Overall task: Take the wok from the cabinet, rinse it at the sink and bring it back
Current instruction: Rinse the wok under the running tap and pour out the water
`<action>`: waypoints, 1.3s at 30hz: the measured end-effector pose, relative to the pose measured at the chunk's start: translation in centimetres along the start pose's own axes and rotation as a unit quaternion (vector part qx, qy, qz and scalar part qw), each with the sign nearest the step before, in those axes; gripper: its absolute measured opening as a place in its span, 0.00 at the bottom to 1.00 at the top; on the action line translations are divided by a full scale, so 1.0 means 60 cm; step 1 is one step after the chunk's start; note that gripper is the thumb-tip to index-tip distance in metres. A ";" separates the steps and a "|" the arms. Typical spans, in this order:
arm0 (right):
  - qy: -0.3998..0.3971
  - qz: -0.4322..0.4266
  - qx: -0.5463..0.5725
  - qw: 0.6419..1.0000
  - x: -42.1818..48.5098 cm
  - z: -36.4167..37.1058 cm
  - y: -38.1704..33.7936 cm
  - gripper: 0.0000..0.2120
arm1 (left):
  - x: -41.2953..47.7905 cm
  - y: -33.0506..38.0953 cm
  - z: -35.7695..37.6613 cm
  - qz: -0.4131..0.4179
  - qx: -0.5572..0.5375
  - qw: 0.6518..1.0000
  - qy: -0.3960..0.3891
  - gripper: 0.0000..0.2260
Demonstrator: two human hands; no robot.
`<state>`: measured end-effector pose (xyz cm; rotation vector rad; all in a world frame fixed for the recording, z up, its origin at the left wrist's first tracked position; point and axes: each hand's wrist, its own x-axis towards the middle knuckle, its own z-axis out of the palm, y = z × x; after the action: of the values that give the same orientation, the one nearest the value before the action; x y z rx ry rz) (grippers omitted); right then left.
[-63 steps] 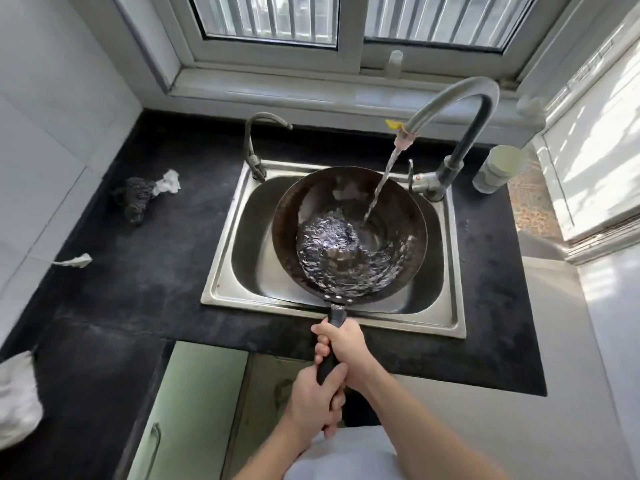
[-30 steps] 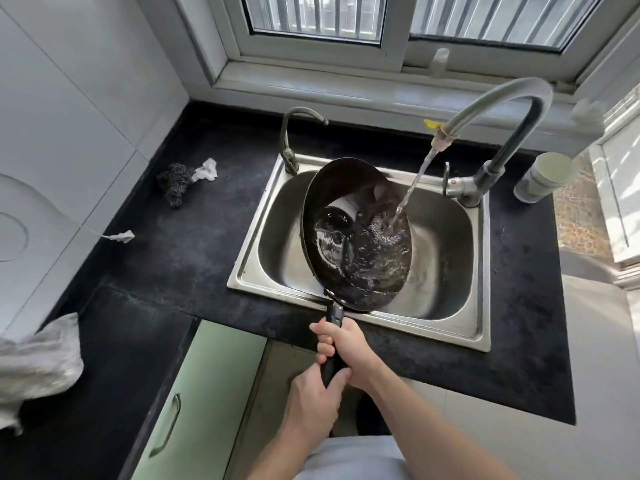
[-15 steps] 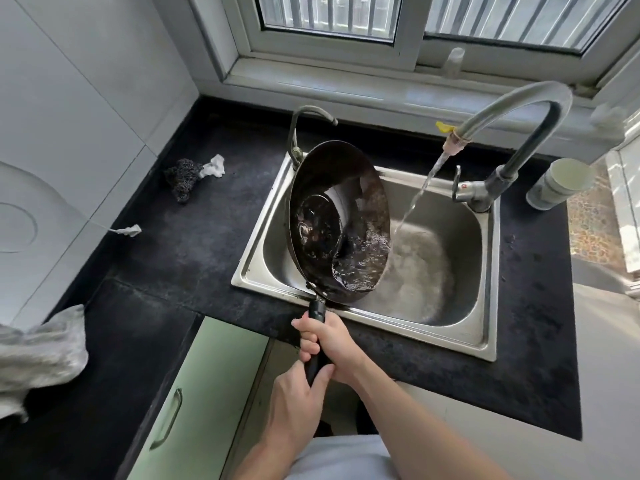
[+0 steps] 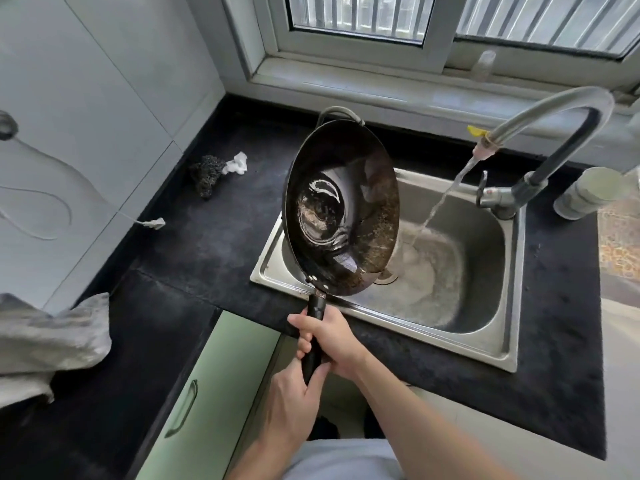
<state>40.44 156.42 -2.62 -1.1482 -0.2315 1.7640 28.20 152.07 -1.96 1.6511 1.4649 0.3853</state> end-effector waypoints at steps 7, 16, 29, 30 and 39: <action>0.099 -0.005 -0.072 0.992 0.011 0.019 -0.004 0.12 | 0.010 -0.001 -0.001 0.038 0.064 0.997 0.020 0.14; 0.025 -0.013 -0.007 1.000 0.004 -0.005 -0.002 0.15 | 0.020 0.036 -0.004 -0.266 -0.345 0.887 -0.156 0.14; 0.005 -0.022 -0.070 0.997 -0.016 -0.054 -0.031 0.12 | 0.023 0.063 0.022 -0.233 -0.387 0.865 -0.220 0.16; 0.011 -0.025 -0.088 0.996 -0.016 -0.056 -0.033 0.13 | 0.022 0.063 0.026 -0.221 -0.354 0.884 -0.208 0.16; 0.083 -0.045 -0.076 0.993 -0.010 -0.043 -0.023 0.19 | 0.018 0.067 0.020 -0.100 -0.095 0.985 -0.105 0.15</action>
<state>43.38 155.81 -2.81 -1.3662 -0.3162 1.5828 31.95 152.85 0.08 1.3376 1.3750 0.2231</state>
